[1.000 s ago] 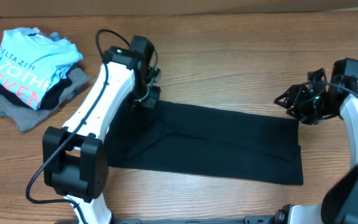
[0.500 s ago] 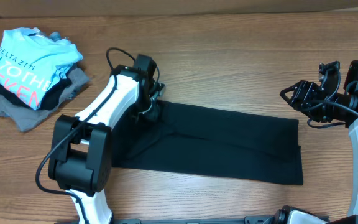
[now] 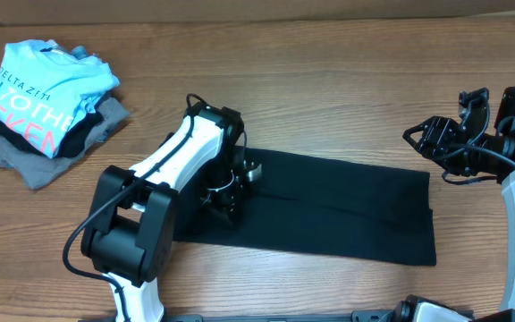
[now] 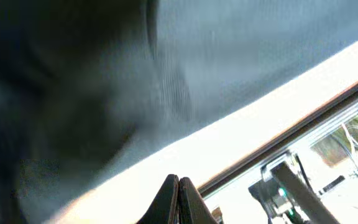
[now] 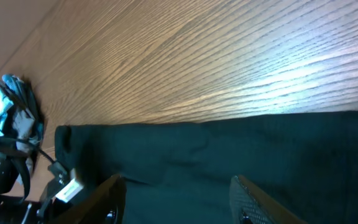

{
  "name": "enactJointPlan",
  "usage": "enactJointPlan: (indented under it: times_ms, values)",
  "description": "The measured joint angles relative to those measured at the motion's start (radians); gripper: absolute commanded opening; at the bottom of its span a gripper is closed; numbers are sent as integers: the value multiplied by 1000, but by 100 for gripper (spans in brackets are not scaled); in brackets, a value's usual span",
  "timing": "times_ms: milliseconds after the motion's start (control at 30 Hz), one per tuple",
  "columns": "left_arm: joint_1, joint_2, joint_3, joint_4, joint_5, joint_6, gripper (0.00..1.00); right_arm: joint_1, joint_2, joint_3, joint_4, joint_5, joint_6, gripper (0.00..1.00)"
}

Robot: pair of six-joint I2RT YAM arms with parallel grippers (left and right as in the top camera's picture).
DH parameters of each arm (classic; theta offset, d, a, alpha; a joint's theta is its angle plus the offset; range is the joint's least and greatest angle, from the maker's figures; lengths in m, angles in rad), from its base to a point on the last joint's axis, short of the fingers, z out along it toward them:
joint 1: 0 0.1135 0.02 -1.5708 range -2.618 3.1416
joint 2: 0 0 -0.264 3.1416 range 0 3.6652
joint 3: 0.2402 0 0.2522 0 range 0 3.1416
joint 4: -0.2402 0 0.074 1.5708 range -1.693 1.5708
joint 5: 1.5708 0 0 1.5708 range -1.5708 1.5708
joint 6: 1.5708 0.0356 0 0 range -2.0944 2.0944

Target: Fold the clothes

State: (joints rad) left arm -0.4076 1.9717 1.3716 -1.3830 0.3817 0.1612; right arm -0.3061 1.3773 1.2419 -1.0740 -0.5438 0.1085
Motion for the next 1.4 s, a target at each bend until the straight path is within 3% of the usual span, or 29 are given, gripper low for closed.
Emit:
enactJointPlan:
  times_ms: [233,367,500,667,867,1133,1400]
  values:
    - [24,0,122,-35,-18,-1,4,0,0,0,0,0,-1,57]
    - [31,0,172,0,-117,-32,4,0,0,0,0,0,0,57]
    - [31,0,154,130,-219,-58,4,0,0,0,1,0,0,57]
    - [29,0,33,198,-175,-78,4,0,0,0,-2,0,-1,57]
    - [-7,3,-6,168,-76,-80,4,0,0,0,7,0,0,57]
    - [-61,3,2,89,-65,-85,4,0,0,0,8,1,0,57]
    - [73,5,166,10,-106,-103,10,0,0,0,8,0,0,63]
